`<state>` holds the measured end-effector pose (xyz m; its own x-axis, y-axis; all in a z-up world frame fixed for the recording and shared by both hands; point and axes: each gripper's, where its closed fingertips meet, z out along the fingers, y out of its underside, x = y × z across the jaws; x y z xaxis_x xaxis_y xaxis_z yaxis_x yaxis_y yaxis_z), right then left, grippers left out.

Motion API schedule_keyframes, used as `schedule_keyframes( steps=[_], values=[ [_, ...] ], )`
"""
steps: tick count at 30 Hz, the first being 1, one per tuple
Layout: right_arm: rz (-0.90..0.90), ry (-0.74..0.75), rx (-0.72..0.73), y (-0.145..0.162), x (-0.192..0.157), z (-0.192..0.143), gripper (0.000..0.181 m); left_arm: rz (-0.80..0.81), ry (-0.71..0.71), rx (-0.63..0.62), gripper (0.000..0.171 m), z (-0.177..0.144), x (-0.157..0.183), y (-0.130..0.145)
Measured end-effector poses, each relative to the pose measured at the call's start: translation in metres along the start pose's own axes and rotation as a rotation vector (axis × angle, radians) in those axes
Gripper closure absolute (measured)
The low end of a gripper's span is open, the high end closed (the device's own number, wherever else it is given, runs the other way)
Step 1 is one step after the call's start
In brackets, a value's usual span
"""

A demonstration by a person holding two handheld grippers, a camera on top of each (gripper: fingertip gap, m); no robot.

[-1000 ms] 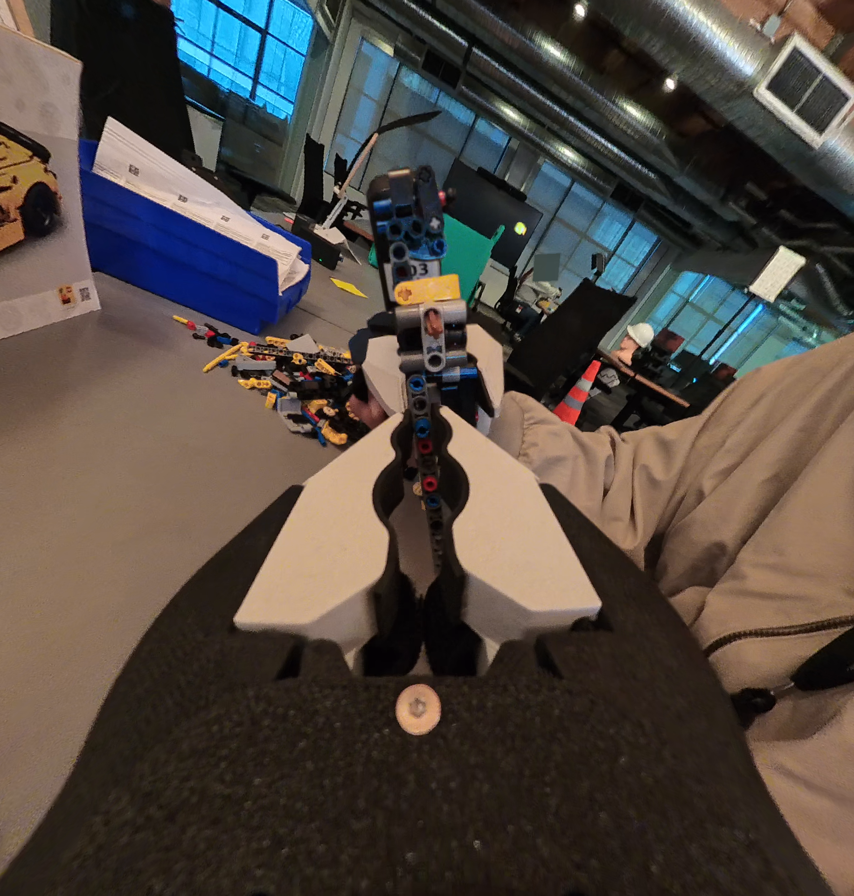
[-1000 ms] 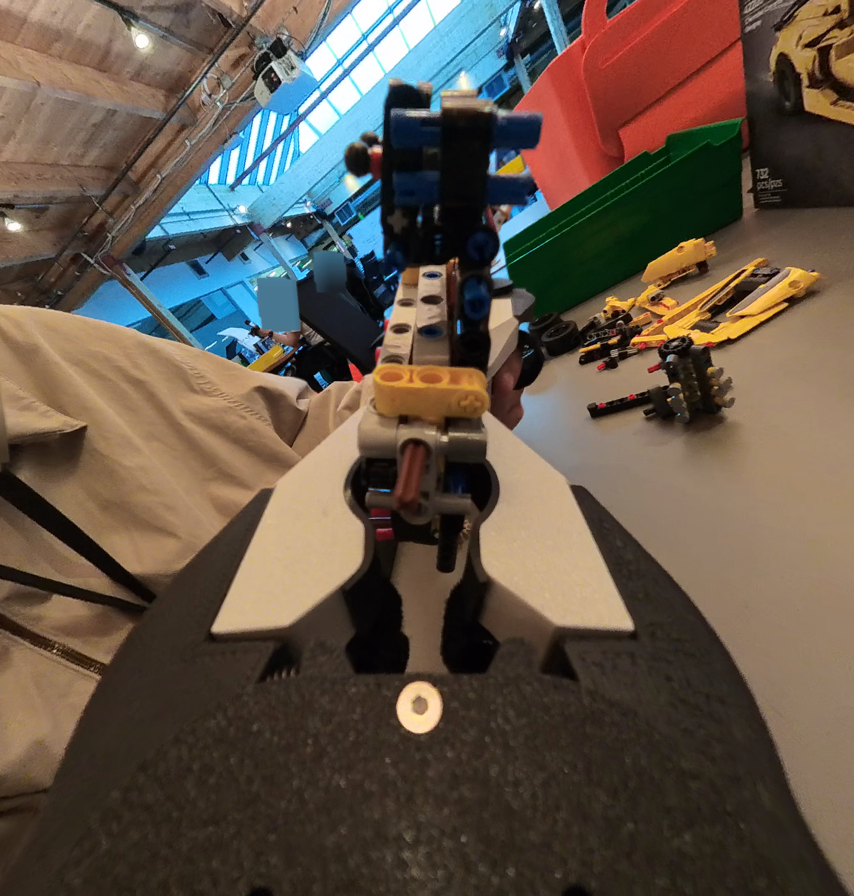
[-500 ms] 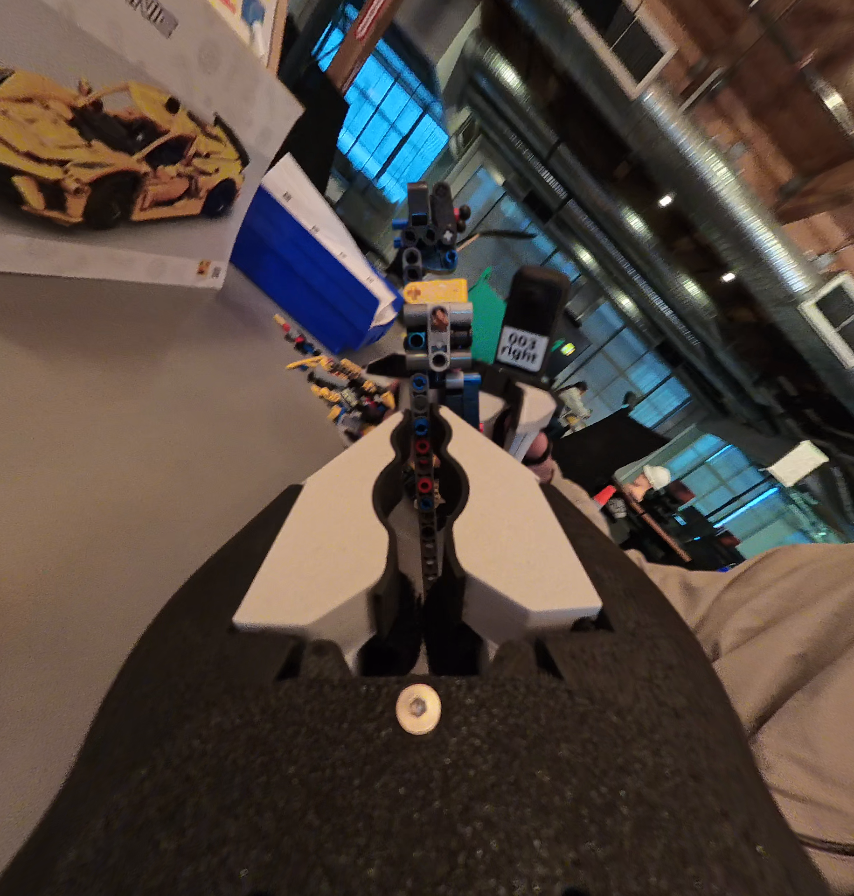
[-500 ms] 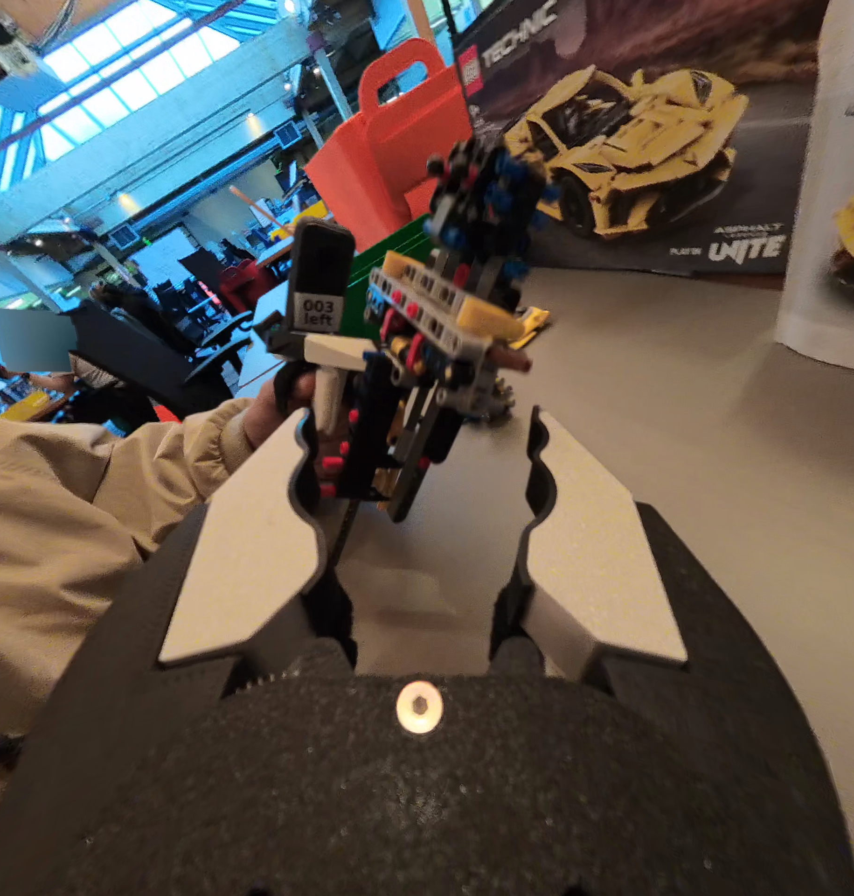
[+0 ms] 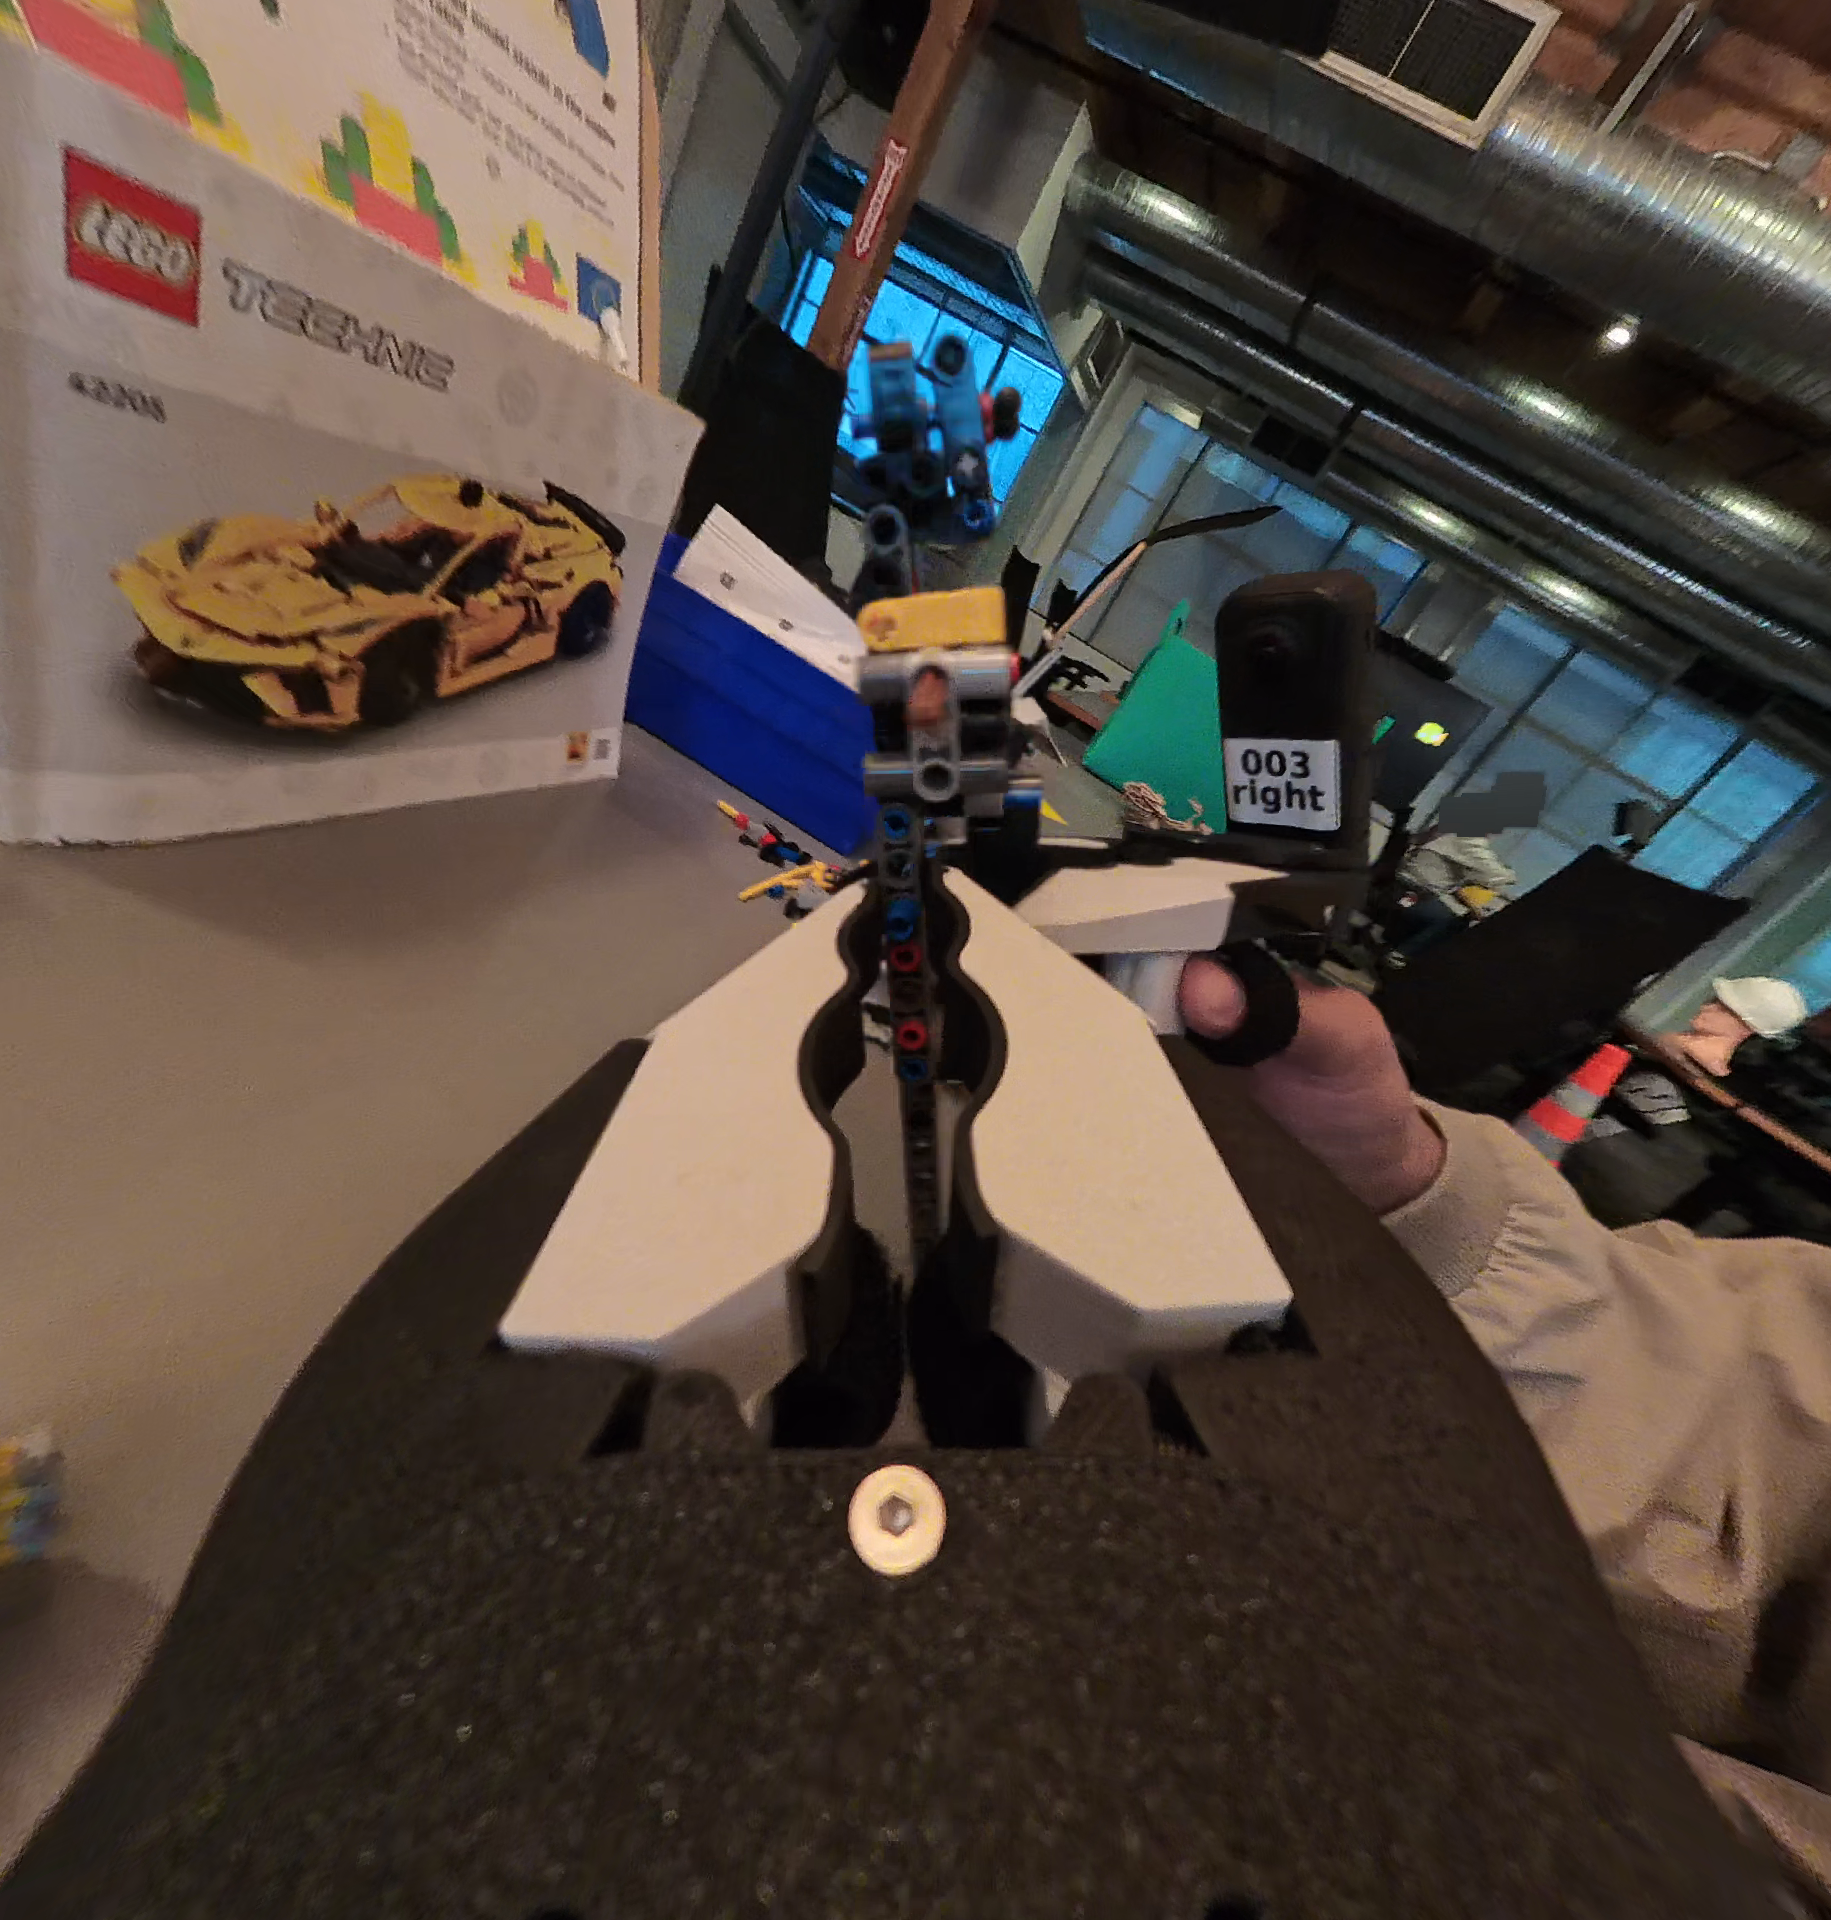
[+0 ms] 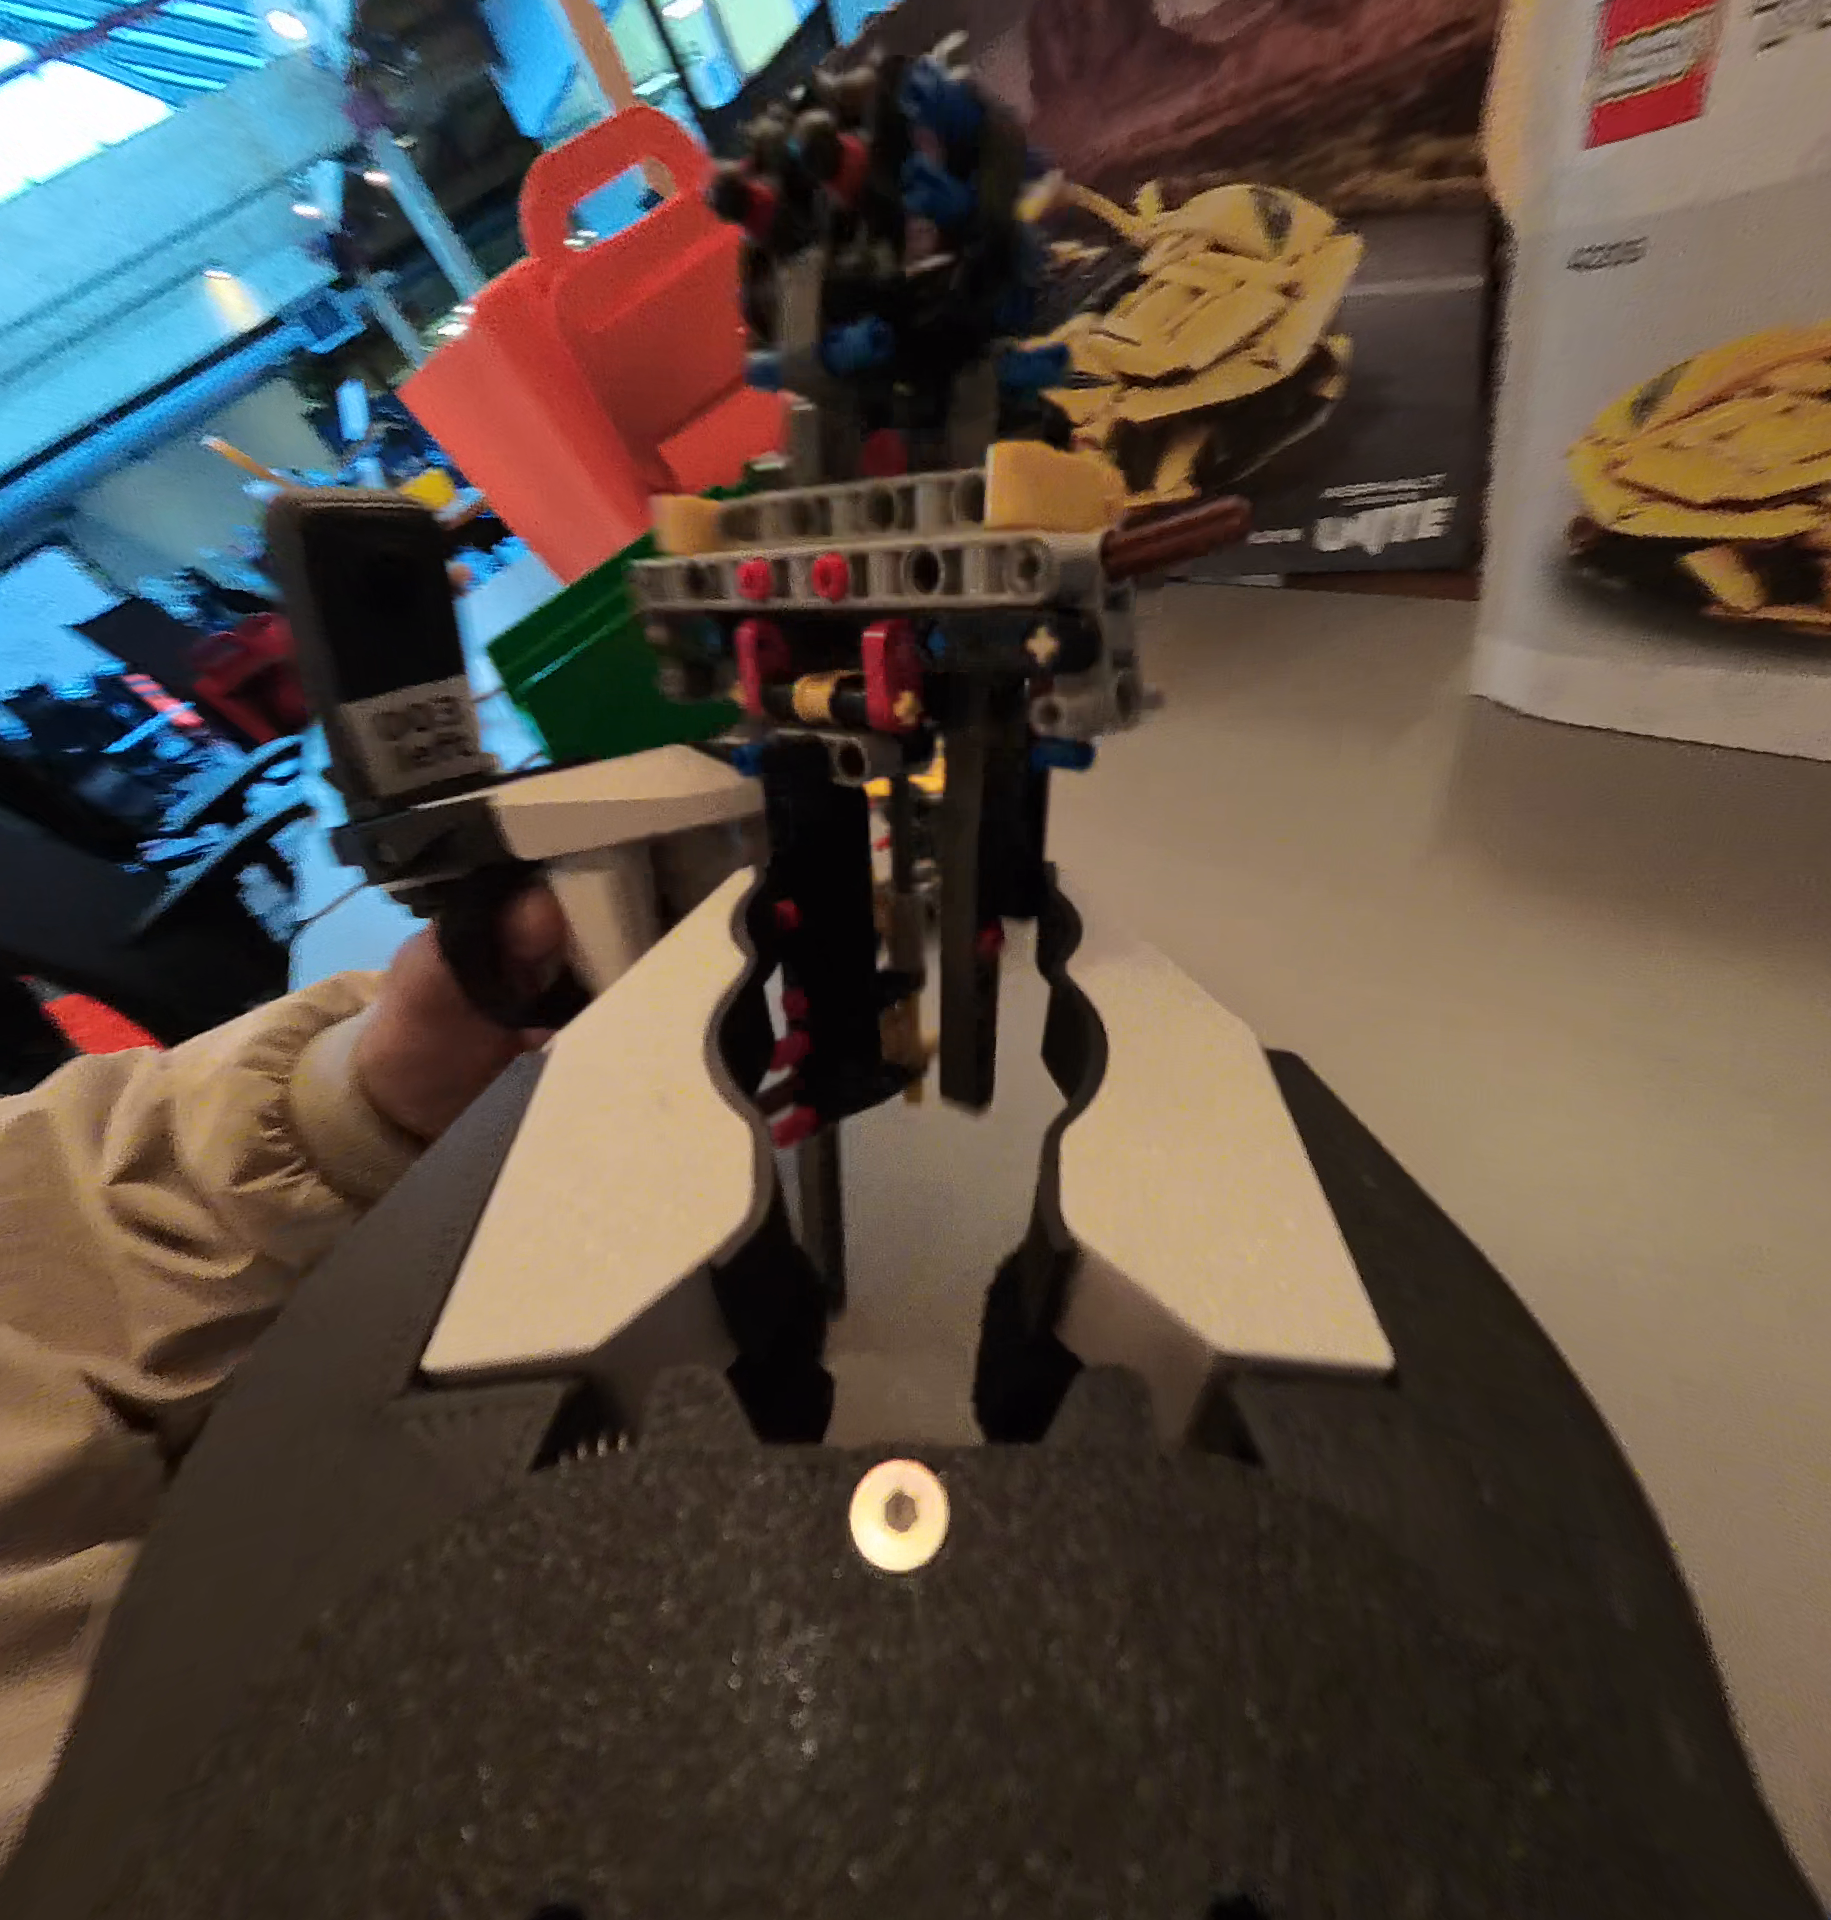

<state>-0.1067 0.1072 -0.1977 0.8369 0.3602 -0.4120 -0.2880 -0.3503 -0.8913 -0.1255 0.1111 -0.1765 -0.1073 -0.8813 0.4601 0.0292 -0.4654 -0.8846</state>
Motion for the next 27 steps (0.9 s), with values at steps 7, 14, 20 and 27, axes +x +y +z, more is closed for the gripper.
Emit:
schedule_keyframes(
  steps=[7, 14, 20, 27],
  values=[
    [-0.125, 0.128, 0.026, -0.003, 0.007, 0.001, 0.132, 0.106, -0.124, 0.026, 0.164, 0.004, 0.005, 0.0],
    [-0.053, 0.148, 0.015, 0.003, 0.022, 0.002, 0.146, 0.208, -0.234, -0.084, 0.164, 0.009, -0.005, 0.012],
    [-0.11, 0.167, 0.006, 0.001, 0.023, 0.007, 0.153, 0.2, -0.241, -0.108, 0.164, 0.006, -0.011, 0.014],
    [-0.134, 0.194, -0.001, 0.001, 0.029, 0.009, 0.155, 0.2, -0.278, -0.137, 0.164, 0.007, -0.014, 0.02]
  ],
)
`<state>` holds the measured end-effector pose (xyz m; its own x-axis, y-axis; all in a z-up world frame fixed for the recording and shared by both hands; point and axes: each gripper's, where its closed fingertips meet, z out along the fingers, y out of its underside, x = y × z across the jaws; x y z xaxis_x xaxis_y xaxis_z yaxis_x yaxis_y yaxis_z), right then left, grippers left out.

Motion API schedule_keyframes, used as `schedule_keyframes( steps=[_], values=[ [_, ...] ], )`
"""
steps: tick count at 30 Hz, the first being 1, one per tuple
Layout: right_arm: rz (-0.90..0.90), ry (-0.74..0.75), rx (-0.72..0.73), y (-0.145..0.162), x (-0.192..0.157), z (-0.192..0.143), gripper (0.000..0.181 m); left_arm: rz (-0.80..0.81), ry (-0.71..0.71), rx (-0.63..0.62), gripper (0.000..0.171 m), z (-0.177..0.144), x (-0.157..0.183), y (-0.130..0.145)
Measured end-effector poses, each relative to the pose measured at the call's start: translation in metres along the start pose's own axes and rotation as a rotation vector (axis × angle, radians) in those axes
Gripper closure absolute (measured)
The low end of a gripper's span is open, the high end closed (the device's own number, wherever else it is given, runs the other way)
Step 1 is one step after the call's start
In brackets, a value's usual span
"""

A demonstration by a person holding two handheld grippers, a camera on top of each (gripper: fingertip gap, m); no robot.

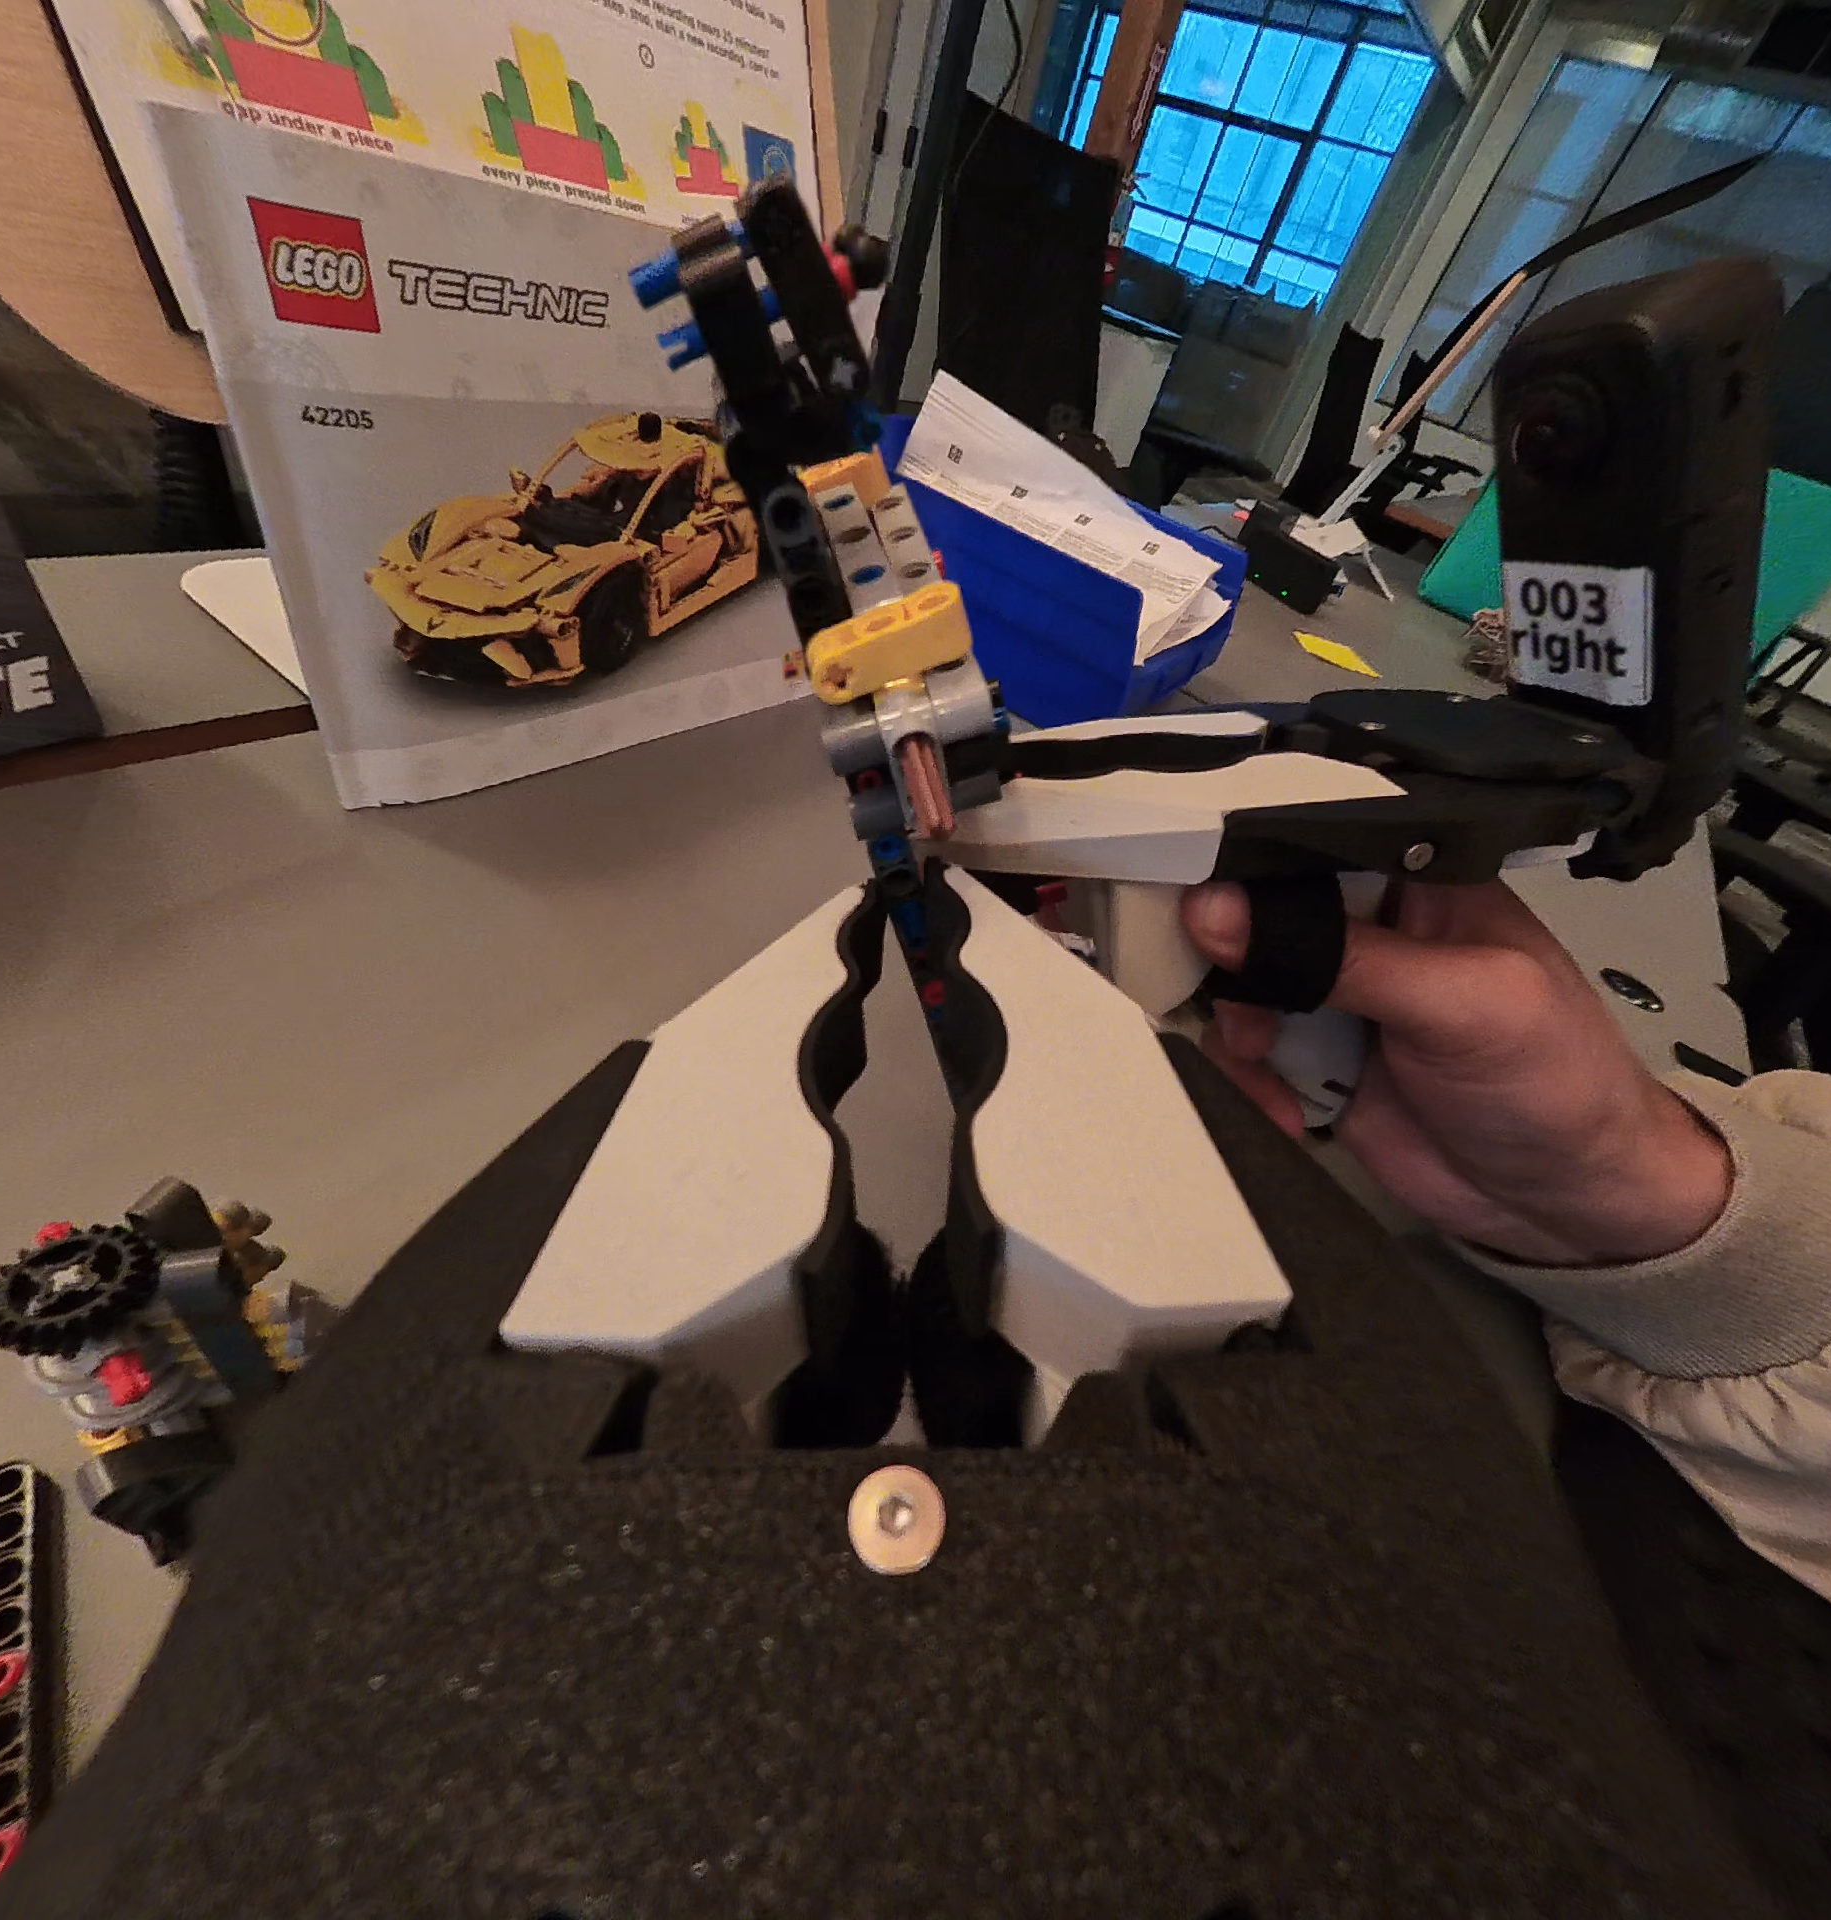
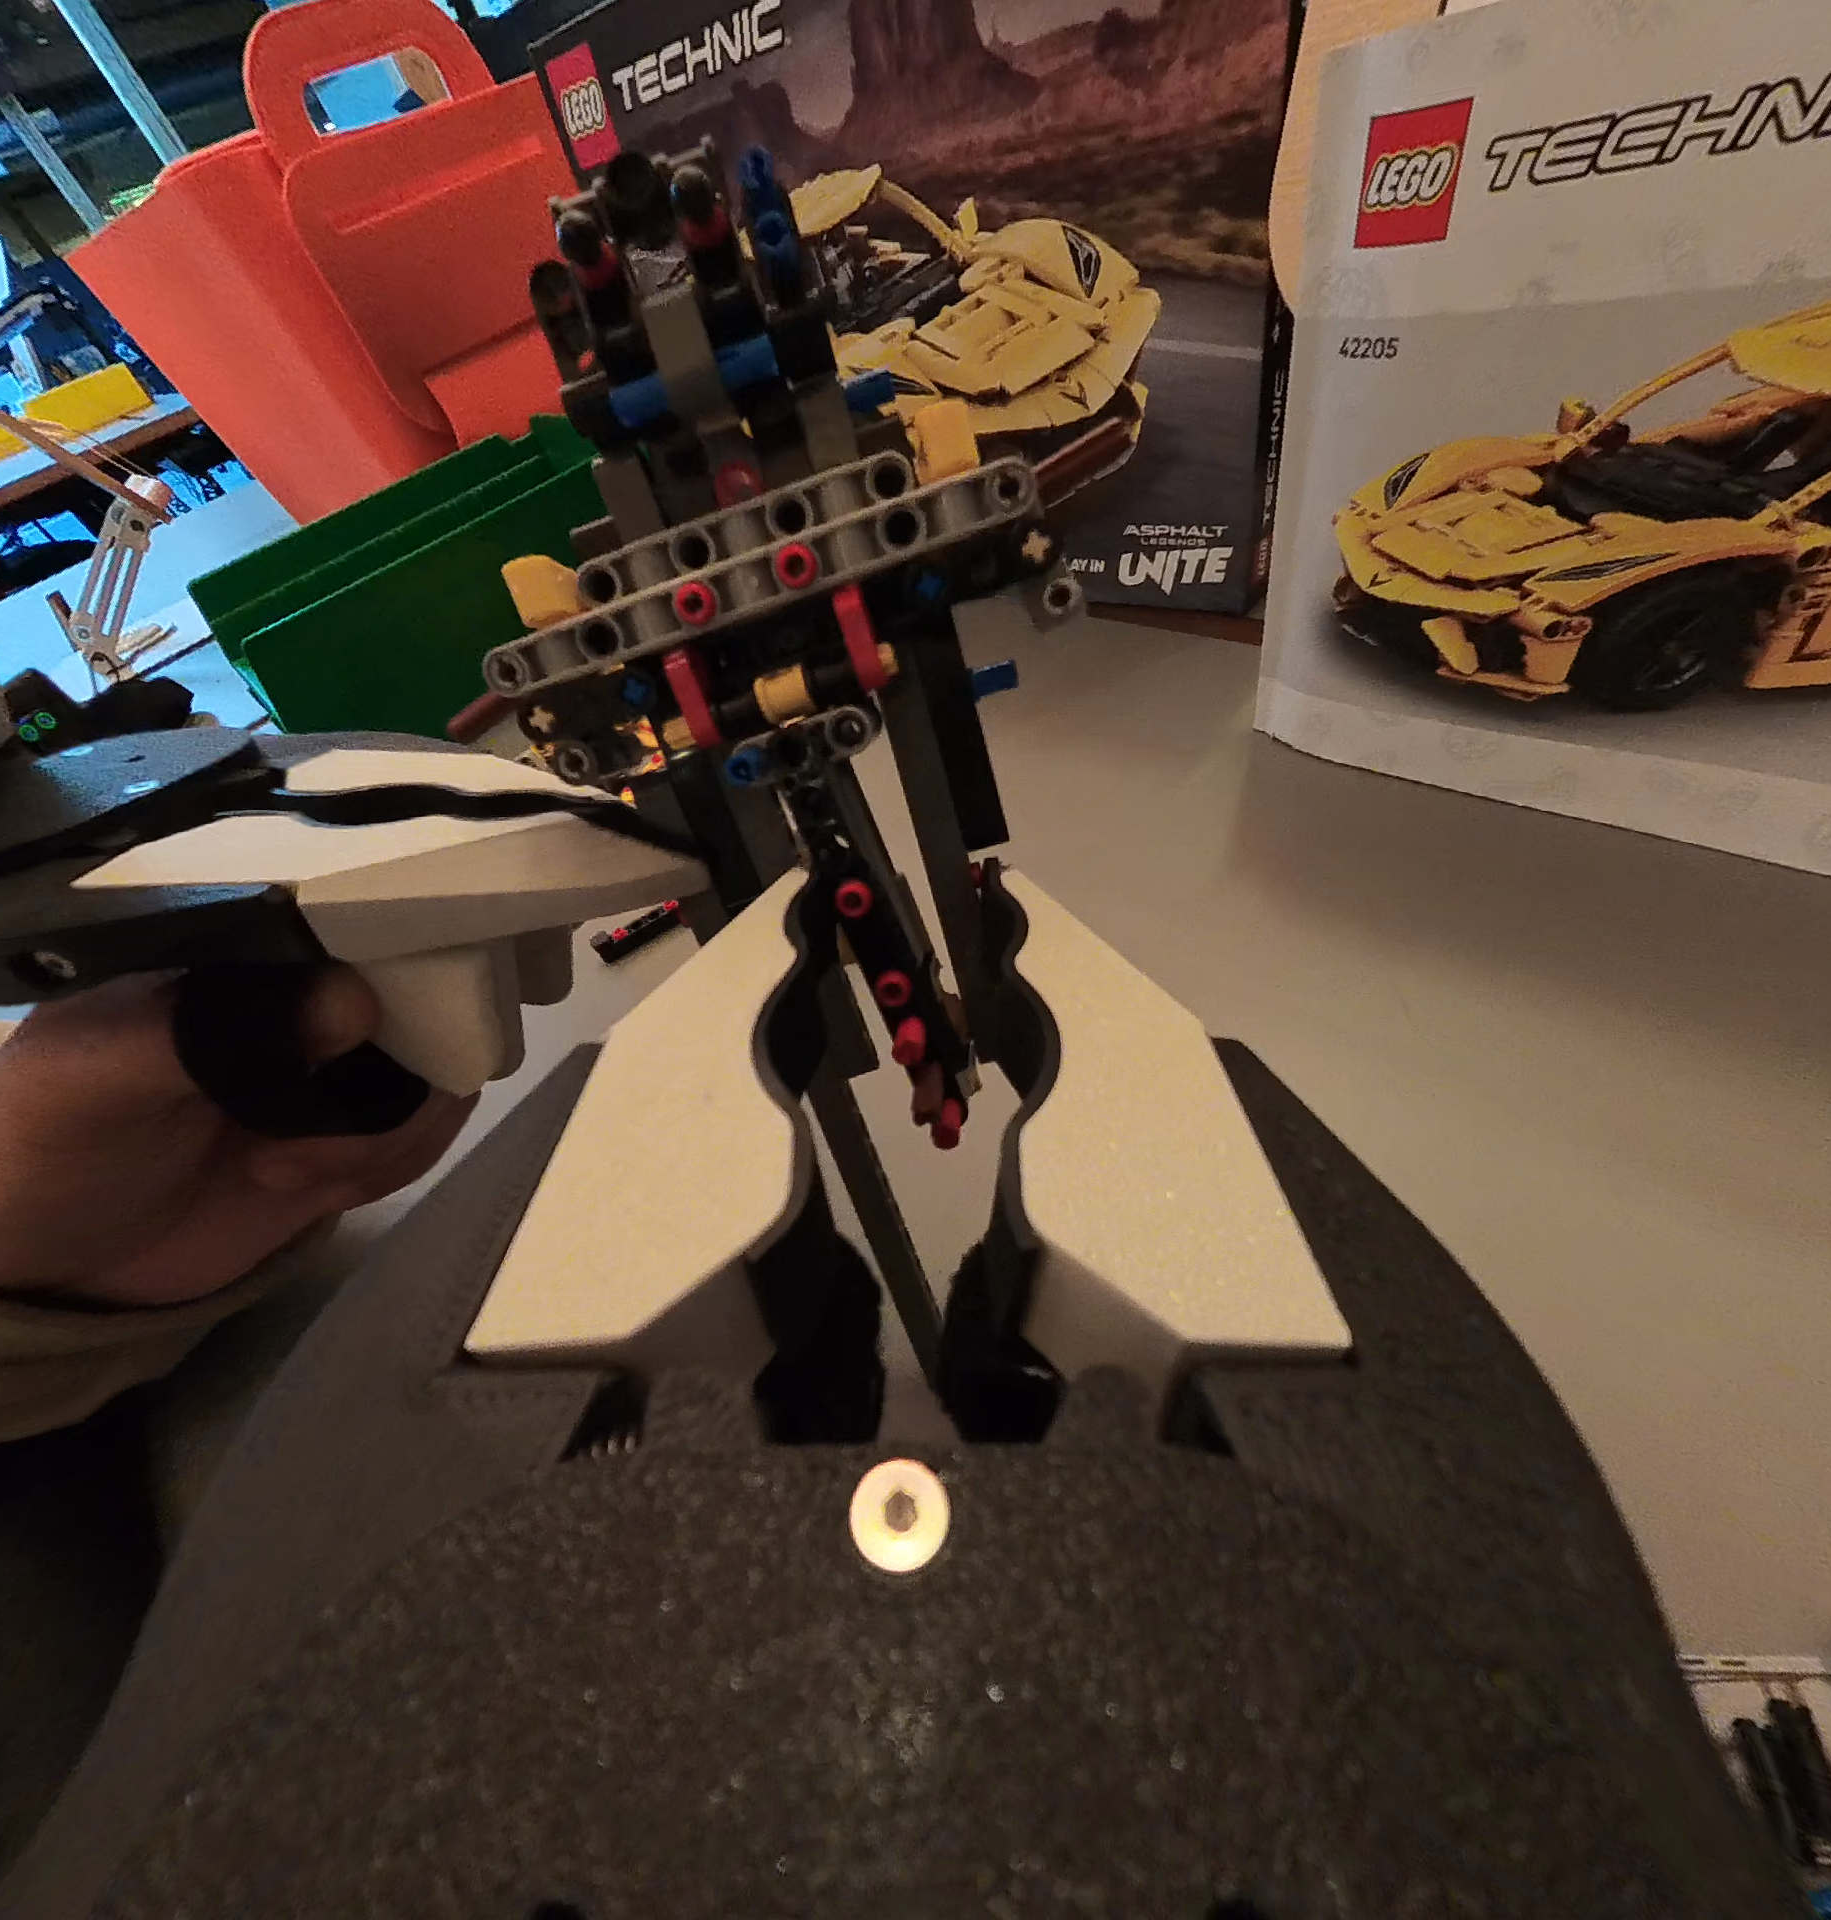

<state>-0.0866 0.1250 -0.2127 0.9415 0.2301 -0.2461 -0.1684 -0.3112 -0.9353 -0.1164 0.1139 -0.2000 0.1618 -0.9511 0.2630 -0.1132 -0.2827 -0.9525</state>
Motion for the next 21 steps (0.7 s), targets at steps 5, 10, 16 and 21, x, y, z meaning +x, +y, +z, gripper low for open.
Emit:
schedule_keyframes(
  steps=[5, 10, 16, 21],
  values=[
    [0.001, 0.003, -0.014, 0.003, 0.003, -0.001, 0.153, -0.097, 0.088, 0.008, 0.163, 0.004, -0.001, 0.002],
    [0.072, -0.003, 0.005, 0.002, 0.004, -0.002, 0.154, -0.123, 0.123, -0.07, 0.149, 0.012, 0.001, 0.019],
    [0.023, -0.004, -0.018, 0.003, -0.002, -0.001, 0.153, -0.057, 0.102, -0.09, 0.159, 0.02, 0.006, 0.025],
    [-0.046, 0.044, -0.039, 0.007, 0.001, 0.001, 0.154, -0.067, 0.054, -0.114, 0.162, 0.019, 0.002, 0.028]
  ],
)
